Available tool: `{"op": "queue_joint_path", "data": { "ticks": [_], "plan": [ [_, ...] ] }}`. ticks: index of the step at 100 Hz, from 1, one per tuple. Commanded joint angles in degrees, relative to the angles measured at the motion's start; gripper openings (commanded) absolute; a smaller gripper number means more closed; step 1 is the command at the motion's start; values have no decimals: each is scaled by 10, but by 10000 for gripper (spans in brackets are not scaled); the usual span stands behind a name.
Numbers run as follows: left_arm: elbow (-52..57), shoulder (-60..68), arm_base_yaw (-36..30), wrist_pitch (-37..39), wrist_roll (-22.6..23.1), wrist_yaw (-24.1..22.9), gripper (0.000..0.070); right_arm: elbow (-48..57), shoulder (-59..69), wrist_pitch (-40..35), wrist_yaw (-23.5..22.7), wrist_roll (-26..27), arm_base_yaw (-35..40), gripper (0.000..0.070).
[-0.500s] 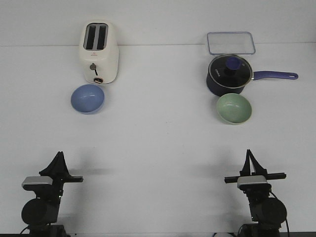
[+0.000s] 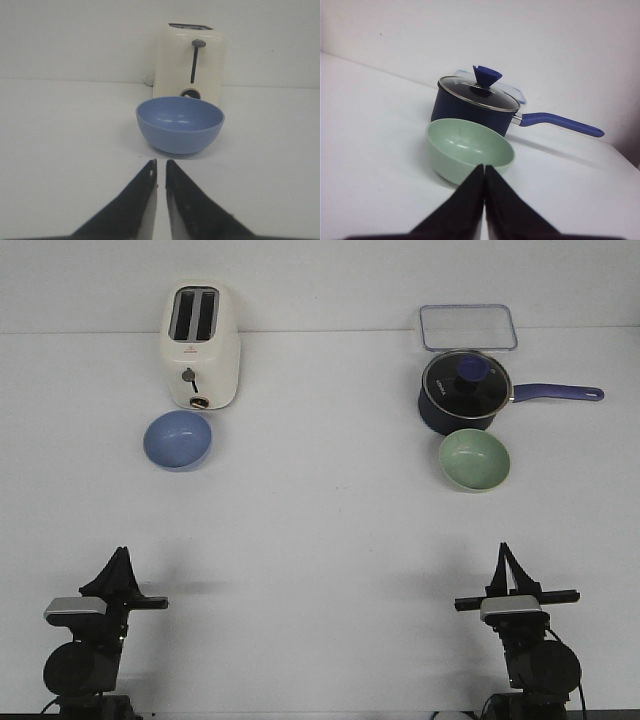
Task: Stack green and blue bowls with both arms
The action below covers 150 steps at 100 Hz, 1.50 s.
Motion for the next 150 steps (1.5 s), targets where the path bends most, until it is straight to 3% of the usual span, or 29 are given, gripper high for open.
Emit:
{"op": "queue_joint_path", "data": {
  "ticks": [1, 33, 42, 52, 60, 67, 89, 113, 124, 130, 143, 150],
  "plan": [
    [-11, -1, 1, 7, 9, 2, 14, -1, 0, 7, 1, -2, 0, 0],
    [-11, -1, 1, 7, 9, 2, 14, -1, 0, 7, -7, 9, 0, 0],
    [-11, -1, 1, 7, 9, 2, 14, -1, 0, 8, -9, 68, 0, 0],
    [-11, -1, 1, 7, 9, 2, 14, -1, 0, 7, -4, 173, 0, 0],
    [-11, -1, 1, 7, 9, 2, 14, -1, 0, 8, 18, 246, 0, 0],
    [-11, -1, 1, 7, 9, 2, 14, 4, 0, 7, 45, 274, 0, 0],
    [-11, -1, 1, 7, 9, 2, 14, 86, 51, -37, 48, 326, 0, 0],
    [-11, -1, 1, 7, 9, 2, 14, 259, 254, -156, 46, 324, -8, 0],
    [-11, -1, 1, 7, 9, 2, 14, 340, 371, -207, 21, 306, -18, 3],
    [-11, -1, 1, 7, 9, 2, 14, 378, 430, -220, -3, 295, -23, 91],
    [-11, -1, 1, 7, 9, 2, 14, 447, 553, -230, -18, 291, -35, 503],
    [-11, -1, 1, 7, 9, 2, 14, 479, 614, -230, -18, 283, -42, 549]
  ]
}}
